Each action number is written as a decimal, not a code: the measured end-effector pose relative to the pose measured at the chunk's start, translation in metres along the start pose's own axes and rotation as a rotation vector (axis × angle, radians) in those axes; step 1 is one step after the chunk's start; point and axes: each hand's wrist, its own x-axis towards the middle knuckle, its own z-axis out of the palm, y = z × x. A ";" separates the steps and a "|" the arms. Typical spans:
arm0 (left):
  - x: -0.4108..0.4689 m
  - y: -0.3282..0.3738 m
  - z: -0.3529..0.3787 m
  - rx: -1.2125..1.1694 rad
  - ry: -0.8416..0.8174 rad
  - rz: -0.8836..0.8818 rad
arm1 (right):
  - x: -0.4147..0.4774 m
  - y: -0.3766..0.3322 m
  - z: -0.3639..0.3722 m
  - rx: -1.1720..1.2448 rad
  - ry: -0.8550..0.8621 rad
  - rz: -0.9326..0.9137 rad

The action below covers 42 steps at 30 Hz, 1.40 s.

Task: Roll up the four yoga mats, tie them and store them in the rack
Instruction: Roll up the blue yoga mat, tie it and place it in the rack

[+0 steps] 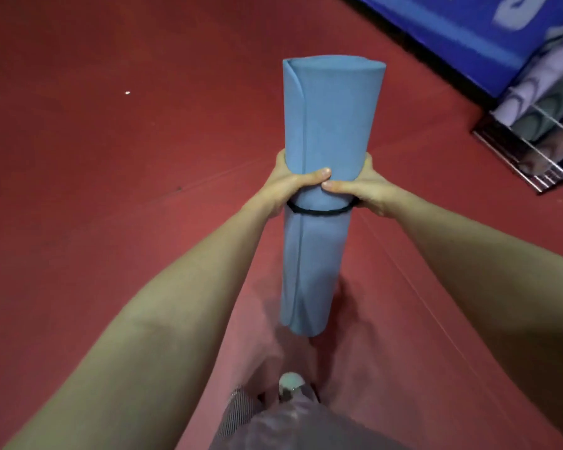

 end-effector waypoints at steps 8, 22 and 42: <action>0.087 0.051 0.139 0.044 -0.359 0.045 | -0.010 -0.039 -0.144 0.052 0.258 -0.036; 0.304 0.076 0.394 0.103 -0.812 0.007 | 0.035 -0.071 -0.392 0.149 0.749 -0.080; 0.564 0.027 0.704 0.439 -1.018 -0.281 | 0.167 -0.025 -0.749 0.118 0.881 0.013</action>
